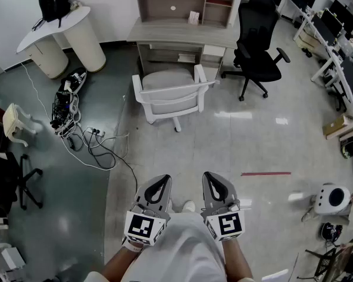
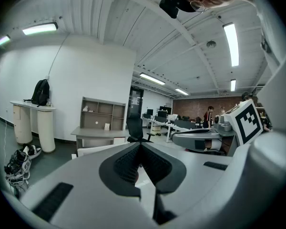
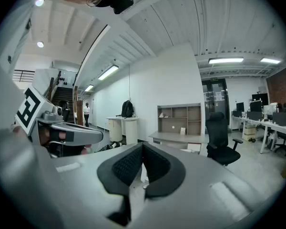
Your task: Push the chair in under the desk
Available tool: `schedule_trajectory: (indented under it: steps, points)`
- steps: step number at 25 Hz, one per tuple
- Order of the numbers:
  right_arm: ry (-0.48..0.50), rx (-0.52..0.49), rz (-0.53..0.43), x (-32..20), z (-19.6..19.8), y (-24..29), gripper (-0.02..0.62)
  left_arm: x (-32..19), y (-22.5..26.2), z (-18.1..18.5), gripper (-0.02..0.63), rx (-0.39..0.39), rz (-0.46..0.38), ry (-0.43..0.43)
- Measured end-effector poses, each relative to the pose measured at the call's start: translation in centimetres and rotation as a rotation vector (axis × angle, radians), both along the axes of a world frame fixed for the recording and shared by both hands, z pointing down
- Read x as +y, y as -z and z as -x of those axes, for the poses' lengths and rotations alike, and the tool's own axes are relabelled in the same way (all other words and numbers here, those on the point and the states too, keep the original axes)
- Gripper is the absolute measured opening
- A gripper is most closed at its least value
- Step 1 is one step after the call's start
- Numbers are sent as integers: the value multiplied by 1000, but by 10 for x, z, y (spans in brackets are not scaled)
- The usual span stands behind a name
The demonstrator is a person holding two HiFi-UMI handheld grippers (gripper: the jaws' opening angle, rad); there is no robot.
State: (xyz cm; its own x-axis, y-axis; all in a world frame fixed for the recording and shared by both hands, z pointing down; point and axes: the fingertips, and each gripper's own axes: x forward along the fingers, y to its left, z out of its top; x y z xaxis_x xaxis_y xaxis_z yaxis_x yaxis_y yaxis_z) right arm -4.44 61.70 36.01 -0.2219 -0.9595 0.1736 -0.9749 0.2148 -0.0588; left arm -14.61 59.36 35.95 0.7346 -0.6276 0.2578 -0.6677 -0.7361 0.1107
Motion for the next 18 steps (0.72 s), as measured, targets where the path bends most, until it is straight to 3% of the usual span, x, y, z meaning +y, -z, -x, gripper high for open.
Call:
schedule_trajectory:
  steps: [9, 18]
  points:
    - [-16, 5, -12, -9, -4, -2, 11, -9, -7, 4, 6, 11, 9, 11]
    - [-23, -57, -3, -18, 9, -5, 11, -25, -6, 25, 6, 35, 23, 32]
